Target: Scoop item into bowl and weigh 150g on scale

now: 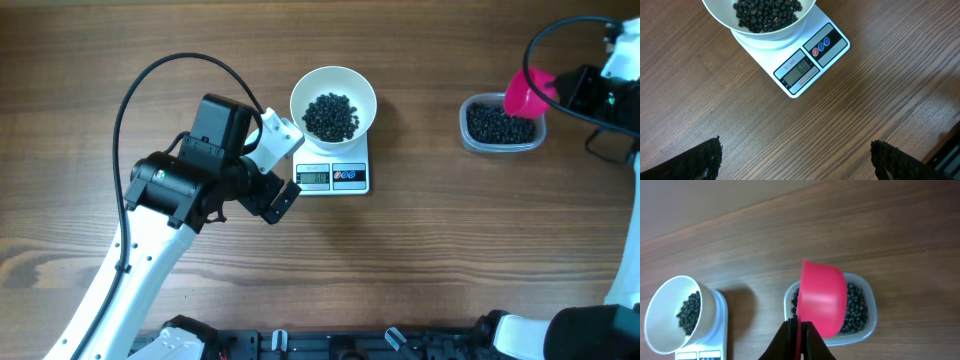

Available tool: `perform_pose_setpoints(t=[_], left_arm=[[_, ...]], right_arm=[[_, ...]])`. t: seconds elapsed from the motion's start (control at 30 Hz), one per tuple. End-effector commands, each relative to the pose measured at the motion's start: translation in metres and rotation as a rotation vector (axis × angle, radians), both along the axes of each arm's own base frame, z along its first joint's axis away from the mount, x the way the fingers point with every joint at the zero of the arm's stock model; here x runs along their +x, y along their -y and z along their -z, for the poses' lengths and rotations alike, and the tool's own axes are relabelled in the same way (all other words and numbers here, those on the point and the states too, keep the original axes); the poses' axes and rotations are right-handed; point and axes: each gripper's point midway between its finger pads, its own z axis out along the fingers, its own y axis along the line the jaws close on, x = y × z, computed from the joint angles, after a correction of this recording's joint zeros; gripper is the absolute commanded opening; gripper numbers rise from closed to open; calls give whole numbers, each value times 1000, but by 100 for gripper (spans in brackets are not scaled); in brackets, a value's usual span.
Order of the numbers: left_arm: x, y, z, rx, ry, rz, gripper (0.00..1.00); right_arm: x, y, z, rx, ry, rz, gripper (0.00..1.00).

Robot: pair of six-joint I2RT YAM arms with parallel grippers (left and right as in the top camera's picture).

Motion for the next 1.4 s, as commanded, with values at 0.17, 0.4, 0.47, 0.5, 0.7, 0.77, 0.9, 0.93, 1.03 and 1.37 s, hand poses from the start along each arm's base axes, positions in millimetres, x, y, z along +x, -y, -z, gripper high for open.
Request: perform_pose_setpoints(t=[0.17,0.4,0.47,0.5,0.7,0.77,0.9,0.93,1.03,1.37], left_arm=[[-1,0,0,-7,4,18,100],[-1,0,0,-7,4,18,100],[-1,0,0,-7,4,18,100],[-1,0,0,-7,4,18,100],[-1,0,0,-7,4,18,100],[-1,0,0,-6,4,18,100],[-1,0,0,-7,4,18,100],[-1,0,0,-7,4,18,100],[-1,0,0,-6,4,18,100],[-1,0,0,-6,3,18,100]], right_arm=[[-1,-12,-10,-378,-67,46,4],[-3,-21,8,-613,-184,72,4],[2,-22,21,-674,-231,69,4],[5,-25,27,-698,-248,47,4],[15,-34,52,-737,-307,-3,4],[17,-34,56,-737,-317,-6,4],[27,-35,65,-731,-311,4,4],[32,-36,66,-732,-298,6,5],[40,-36,73,-744,-299,-11,4],[50,-30,95,-833,-345,-63,5]])
